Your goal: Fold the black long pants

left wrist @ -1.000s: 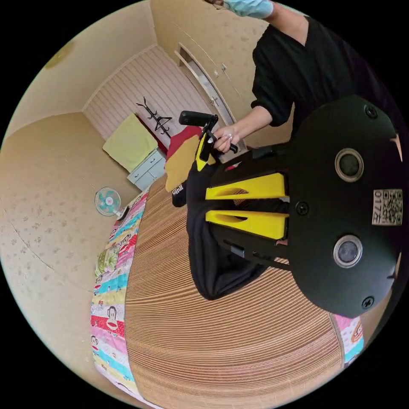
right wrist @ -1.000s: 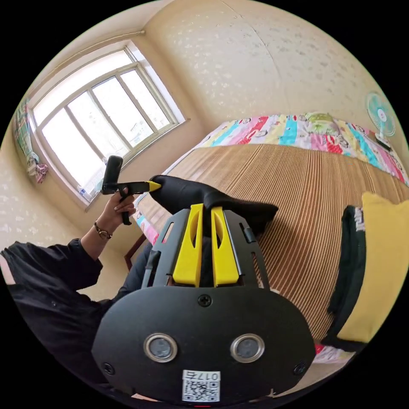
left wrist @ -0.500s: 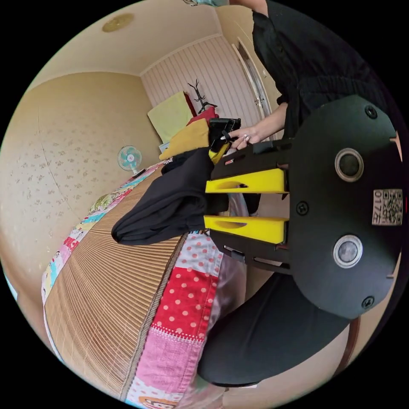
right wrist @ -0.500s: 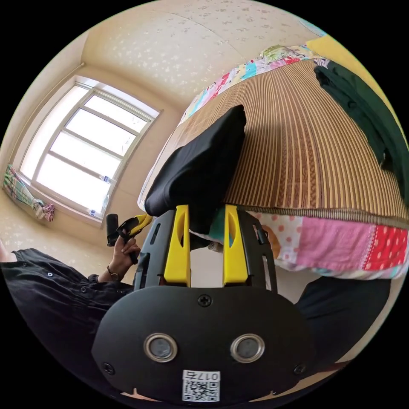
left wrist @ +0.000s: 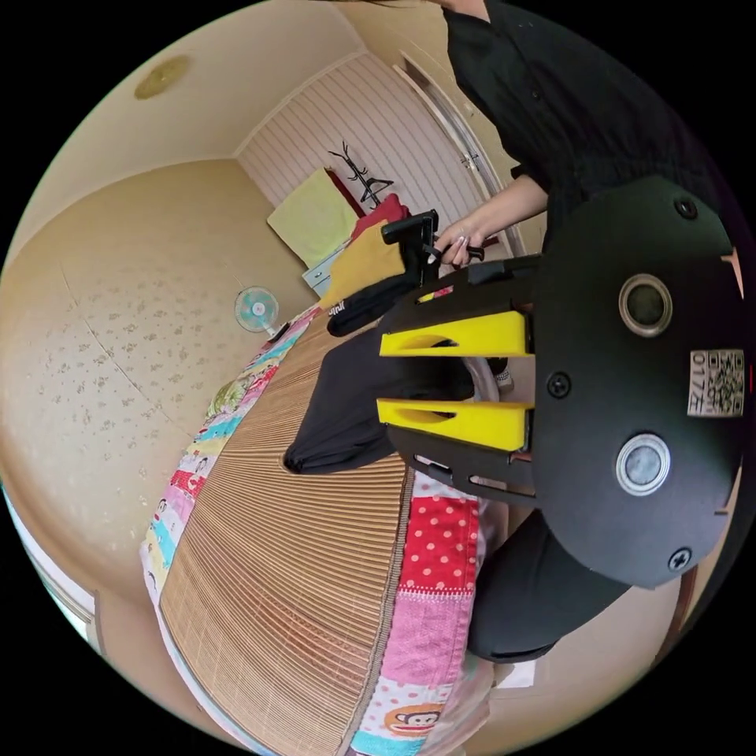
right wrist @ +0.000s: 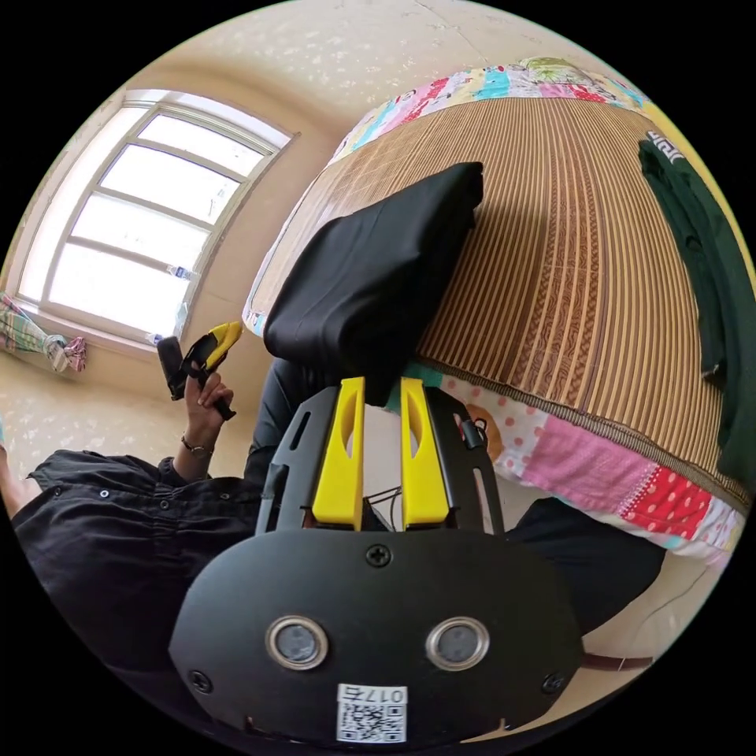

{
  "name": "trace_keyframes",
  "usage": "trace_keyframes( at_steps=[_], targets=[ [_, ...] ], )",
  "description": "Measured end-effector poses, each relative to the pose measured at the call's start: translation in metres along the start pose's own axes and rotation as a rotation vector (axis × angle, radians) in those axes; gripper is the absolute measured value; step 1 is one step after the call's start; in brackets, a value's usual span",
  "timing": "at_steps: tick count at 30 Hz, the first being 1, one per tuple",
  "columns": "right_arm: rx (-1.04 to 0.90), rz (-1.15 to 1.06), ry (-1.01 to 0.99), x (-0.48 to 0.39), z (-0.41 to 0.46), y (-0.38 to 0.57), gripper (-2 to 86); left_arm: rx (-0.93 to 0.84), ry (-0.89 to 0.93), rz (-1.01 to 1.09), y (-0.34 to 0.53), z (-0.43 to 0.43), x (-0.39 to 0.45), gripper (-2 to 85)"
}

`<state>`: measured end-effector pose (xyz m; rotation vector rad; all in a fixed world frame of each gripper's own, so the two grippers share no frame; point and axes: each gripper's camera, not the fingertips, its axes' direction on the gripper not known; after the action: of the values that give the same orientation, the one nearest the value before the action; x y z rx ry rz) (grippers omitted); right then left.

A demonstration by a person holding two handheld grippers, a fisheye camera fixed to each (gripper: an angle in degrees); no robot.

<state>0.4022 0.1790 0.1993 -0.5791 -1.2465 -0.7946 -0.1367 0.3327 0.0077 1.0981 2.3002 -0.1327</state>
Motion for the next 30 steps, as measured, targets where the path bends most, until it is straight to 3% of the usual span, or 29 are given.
trace_keyframes(
  at_steps=[7,11,30],
  targets=[
    [0.084,0.054,-0.090,0.032,-0.018,0.030,7.1,-0.148,-0.014,0.035,-0.046,0.064,0.012,8.2],
    [0.110,0.066,-0.100,0.046,-0.024,0.047,7.1,-0.321,-0.235,0.005,-0.025,0.115,0.009,6.4],
    [0.329,0.105,-0.080,0.076,-0.003,0.048,12.1,-0.264,-0.199,-0.043,-0.015,0.081,-0.017,4.7]
  ],
)
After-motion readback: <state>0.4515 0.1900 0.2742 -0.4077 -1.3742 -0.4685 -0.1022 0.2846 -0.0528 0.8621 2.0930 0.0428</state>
